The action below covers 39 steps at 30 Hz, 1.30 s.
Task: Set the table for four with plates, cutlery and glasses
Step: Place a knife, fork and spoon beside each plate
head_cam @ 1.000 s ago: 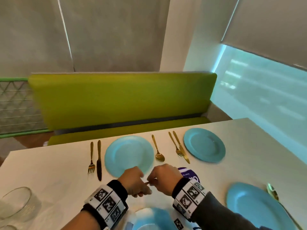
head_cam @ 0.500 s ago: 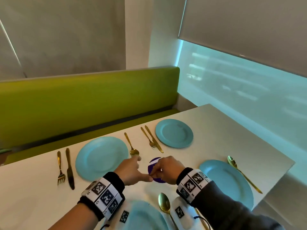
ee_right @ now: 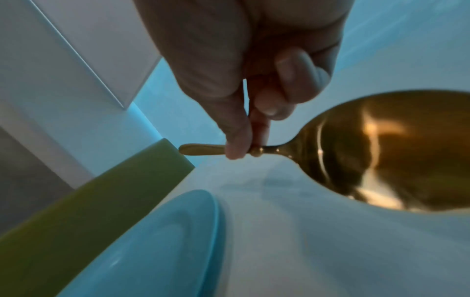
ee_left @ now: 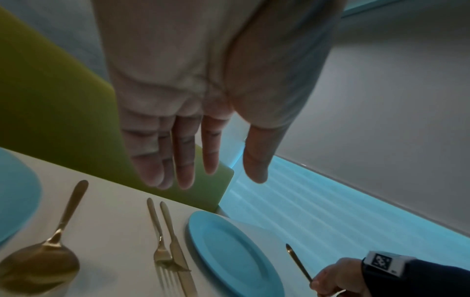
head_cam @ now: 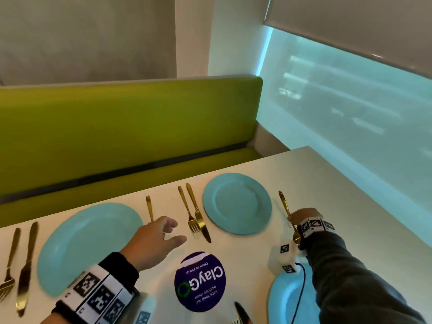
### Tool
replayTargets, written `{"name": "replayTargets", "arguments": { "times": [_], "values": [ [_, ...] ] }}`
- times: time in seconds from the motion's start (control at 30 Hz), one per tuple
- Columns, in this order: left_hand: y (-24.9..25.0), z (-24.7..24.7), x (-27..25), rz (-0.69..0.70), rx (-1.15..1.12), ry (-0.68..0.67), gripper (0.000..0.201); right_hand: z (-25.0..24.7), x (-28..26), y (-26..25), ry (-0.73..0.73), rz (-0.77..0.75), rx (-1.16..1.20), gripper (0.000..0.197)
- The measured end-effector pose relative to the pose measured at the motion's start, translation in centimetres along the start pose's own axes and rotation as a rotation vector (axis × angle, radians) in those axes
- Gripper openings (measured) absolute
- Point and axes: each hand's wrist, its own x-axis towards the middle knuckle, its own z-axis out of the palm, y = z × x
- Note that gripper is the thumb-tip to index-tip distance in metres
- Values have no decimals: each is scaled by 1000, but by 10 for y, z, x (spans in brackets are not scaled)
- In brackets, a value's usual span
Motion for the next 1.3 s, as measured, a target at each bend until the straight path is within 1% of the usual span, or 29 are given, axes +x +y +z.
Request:
{"name": "replayTargets", "arguments": {
  "times": [0.03,0.07,0.1,0.2,0.23,0.3,0.37,0.47,0.63,0.8,0.93,1.07,1.13,1.3],
  "values": [
    [2,1,5,4,11,-9,46,5,12,1,-9,12,-3,73],
    [5,2,10,12,23,-11,45,11,24,1,-24,12,-9,73],
    [8,2,15,19,31,-9,44,14,36,1,-22,25,39,68],
    [17,5,31,23,28,-5,42,12,69,-7,-101,112,415,42],
    [20,6,36,23,23,-4,41,10,77,-10,-90,113,428,38],
    [24,7,46,28,23,-3,40,10,89,-16,-36,101,418,35],
    [28,8,56,32,21,2,38,13,96,-21,53,71,282,28],
    [35,11,67,38,26,15,37,15,98,-29,117,10,128,20],
    [38,14,76,39,23,-10,36,5,101,-36,145,-49,98,24],
    [36,16,81,32,19,-25,36,12,97,-31,70,-90,-121,32],
    [33,18,83,16,22,-19,36,16,95,-34,38,-131,-261,37],
    [29,19,83,-6,5,-23,35,16,102,-42,43,-221,-235,44],
    [26,19,81,-20,-8,-26,36,15,108,-48,68,-233,-211,43],
    [18,15,79,-48,-22,-14,35,13,119,-65,66,-251,-231,45]
  ]
}}
